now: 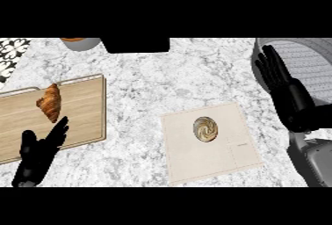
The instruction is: Pick the cupcake from the placemat and place it in the basket
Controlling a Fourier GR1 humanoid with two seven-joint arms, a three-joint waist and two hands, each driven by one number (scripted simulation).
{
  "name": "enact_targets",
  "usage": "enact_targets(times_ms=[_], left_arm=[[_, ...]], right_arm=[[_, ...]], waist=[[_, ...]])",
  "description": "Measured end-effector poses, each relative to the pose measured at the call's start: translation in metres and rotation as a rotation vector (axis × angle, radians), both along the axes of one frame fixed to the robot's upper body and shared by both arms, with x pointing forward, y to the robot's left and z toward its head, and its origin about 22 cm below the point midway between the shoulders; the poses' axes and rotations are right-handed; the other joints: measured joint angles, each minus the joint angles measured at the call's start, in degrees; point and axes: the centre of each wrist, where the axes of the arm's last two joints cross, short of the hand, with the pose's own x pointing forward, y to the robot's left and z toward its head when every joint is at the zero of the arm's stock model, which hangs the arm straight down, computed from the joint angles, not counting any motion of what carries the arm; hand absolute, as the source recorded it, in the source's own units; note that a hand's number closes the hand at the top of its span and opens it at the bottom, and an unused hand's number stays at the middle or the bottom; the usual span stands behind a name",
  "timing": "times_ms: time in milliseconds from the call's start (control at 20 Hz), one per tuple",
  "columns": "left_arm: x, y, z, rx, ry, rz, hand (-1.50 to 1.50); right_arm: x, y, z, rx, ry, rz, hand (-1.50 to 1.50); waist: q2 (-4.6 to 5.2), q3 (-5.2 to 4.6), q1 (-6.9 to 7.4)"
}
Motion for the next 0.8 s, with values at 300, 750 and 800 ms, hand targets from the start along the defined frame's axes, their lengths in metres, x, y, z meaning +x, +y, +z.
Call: enact_targets(times_ms=[300,750,800], left_arm=[[0.010,-0.015,0.001,-0.019,-0.042,0.002,0.00],[0.007,-0.017,-0.003,-0.040,-0.031,0.035,0.00],[0.005,-0.017,-0.003,-0.039,-0.028,0.043,0.00]], right_arm=[[0.018,0.045,-0.001,0.138,-0.026,0.276,1.50],[-0.017,0.164,-0.028,-0.068,-0.099,0.646,-1.50],[-0.019,0.169,-0.027,-0.117,-0.099,0.631,-1.50]], waist=[[0.22,-0.15,2.71],[-0.53,0.02,2.49],[-0.64,-0.03,2.25]])
